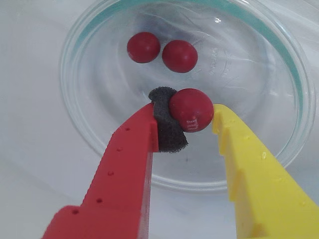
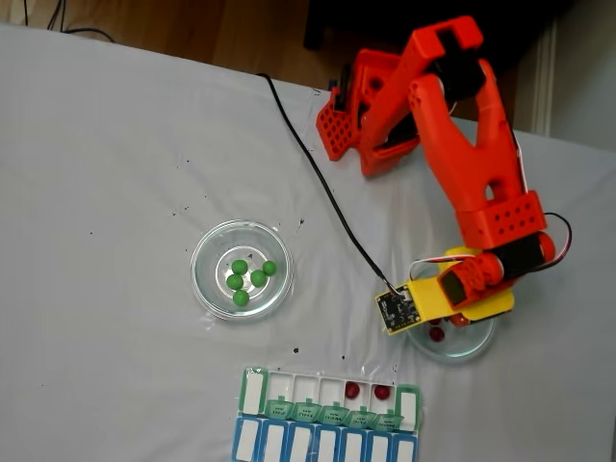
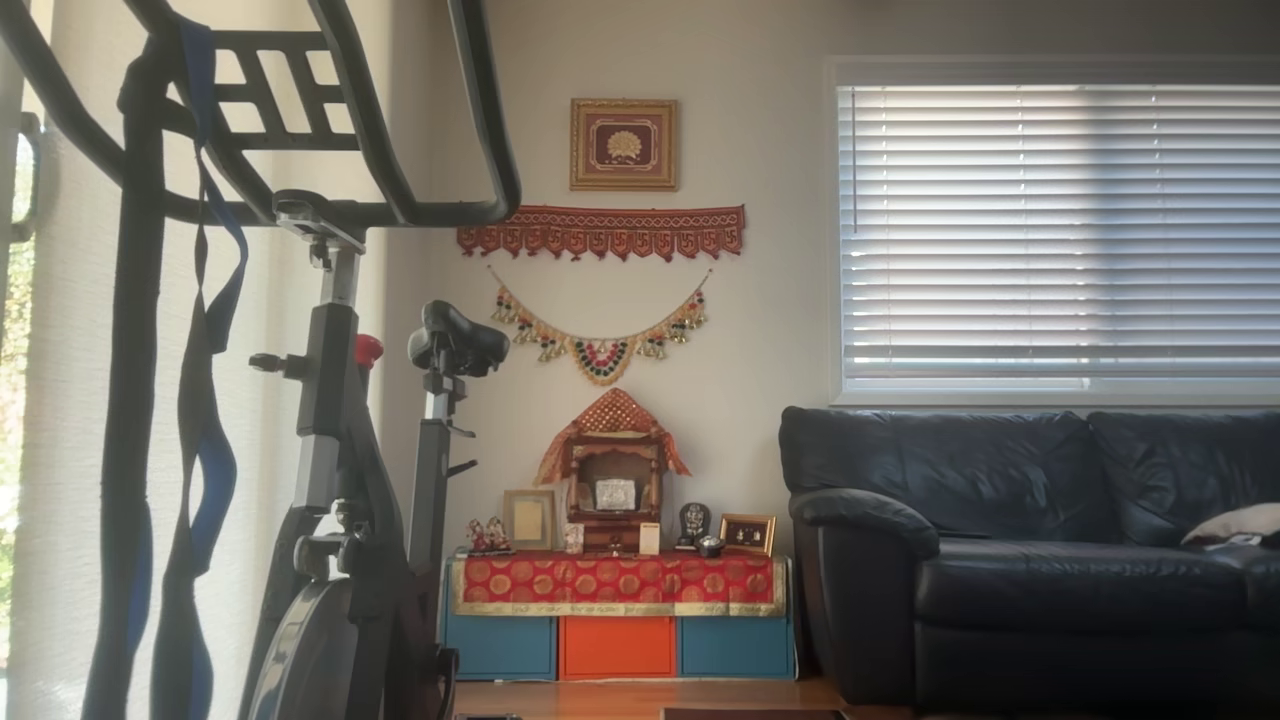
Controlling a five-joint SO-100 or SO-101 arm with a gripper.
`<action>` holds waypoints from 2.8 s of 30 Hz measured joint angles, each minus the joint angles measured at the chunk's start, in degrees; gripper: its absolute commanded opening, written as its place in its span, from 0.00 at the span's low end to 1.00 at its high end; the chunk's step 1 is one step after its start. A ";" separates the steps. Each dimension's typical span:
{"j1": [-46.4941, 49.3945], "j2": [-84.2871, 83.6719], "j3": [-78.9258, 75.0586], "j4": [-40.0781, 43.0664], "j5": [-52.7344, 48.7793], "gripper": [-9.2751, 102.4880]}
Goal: Sort medicines into box.
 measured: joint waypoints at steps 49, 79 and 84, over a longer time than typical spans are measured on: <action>28.92 -17.84 -20.92 -11.43 -5.27 0.10; 32.43 -25.14 -28.65 -8.09 -7.65 0.09; 32.61 -25.14 -28.74 -7.47 -8.09 0.09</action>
